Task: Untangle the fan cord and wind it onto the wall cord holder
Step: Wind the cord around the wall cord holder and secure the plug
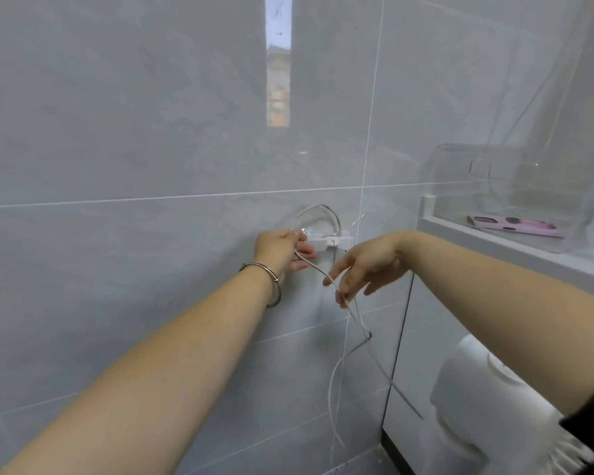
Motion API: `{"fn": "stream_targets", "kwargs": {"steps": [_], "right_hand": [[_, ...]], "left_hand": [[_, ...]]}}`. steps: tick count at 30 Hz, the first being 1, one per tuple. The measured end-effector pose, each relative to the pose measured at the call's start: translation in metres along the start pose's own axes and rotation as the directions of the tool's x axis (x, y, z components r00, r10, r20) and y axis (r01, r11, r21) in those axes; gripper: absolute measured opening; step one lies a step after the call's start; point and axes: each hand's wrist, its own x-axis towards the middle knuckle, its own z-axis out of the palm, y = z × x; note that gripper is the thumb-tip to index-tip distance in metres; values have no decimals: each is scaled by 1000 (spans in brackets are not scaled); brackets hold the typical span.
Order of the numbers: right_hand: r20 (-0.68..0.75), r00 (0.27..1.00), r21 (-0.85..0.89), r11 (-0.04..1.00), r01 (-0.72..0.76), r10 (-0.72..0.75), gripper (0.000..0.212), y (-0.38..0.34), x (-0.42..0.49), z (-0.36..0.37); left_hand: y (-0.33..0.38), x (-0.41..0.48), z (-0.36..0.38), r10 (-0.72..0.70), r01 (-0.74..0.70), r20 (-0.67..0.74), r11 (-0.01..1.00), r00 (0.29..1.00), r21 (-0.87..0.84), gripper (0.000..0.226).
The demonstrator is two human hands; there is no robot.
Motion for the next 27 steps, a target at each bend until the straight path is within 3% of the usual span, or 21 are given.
{"fn": "stream_targets", "kwargs": {"steps": [2,5,8,10,13,14,15,17,22,24,27], "right_hand": [[32,999,-38,999,3,-2,18,-2,2,0],[-290,957,-233,969,-84,13,1,-4,5,-6],[-625,776,-408,883,-231,-86,23,-4,6,-13],[-783,599,-396,877,-271,-168,29,0,5,-21],[-916,375,-208,968,-141,-142,31,1,-2,-36],[-939,328,-130,990,-57,-104,33,-2,-4,-39],[-951,301,-60,998,26,-65,34,-6,-6,-43],[-949,313,16,992,126,-24,28,-15,-9,-46],[-855,519,137,966,218,5,27,-24,-13,-43],[-777,629,188,957,220,8,24,-24,-16,-39],[-545,837,332,906,261,-41,25,-23,-16,-34]], "left_hand": [[3,2,-7,-7,6,-46,1000,999,-10,30],[6,9,-19,-53,55,-134,998,990,10,31],[10,17,-37,-73,103,-196,984,978,147,32],[13,18,-50,-51,130,-204,911,978,391,29],[12,14,-62,-90,146,-115,613,989,776,19],[8,13,-64,-143,159,-95,553,985,818,25],[3,12,-66,-206,192,-89,559,975,807,33],[-10,13,-67,-280,266,-110,615,954,742,51],[-46,19,-56,-385,419,-203,639,900,645,76],[-63,18,-50,-451,456,-179,638,875,621,60],[-81,20,-36,-376,390,-163,675,912,627,20]]}}
